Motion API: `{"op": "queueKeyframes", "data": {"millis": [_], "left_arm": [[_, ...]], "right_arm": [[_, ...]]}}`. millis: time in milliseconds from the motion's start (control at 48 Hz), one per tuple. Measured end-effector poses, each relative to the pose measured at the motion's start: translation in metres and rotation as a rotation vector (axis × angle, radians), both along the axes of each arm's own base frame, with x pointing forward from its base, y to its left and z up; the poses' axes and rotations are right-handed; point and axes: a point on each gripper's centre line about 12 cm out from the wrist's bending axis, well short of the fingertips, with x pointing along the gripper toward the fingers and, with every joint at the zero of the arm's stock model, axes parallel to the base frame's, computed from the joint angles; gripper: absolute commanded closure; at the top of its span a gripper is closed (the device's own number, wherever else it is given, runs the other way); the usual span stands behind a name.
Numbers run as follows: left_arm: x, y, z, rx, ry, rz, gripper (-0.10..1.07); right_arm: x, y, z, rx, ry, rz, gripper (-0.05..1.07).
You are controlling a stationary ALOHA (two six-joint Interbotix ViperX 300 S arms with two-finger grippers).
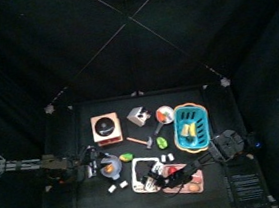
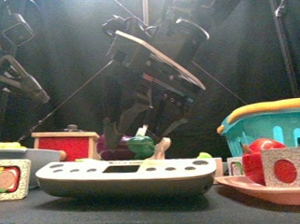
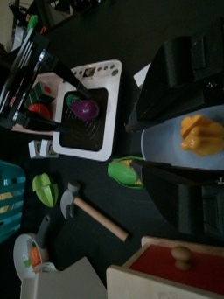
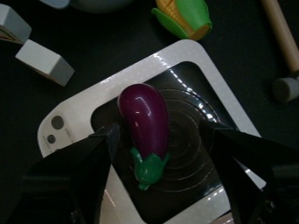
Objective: Grab eggplant
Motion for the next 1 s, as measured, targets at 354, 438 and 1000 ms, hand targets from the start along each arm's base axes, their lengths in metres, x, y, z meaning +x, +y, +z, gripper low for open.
{"op": "queueKeyframes", "data": {"millis": [354, 438, 1000], "left_arm": [[-0.0002, 0.0002, -0.0004, 0.0, 0.0, 0.001, 0.23], [-0.0003, 0.0003, -0.0006, 0.0, 0.002, 0.002, 0.23], [-0.0008, 0.0003, -0.0018, 0.0, 0.005, 0.002, 0.23]], "right_arm": [[0.0036, 0.0012, -0.005, 0.008, 0.007, -0.007, 0.02], [0.0037, 0.0015, -0.0048, 0.012, 0.007, -0.01, 0.03], [0.0032, 0.0014, -0.0054, 0.014, 0.009, -0.011, 0.26]]}}
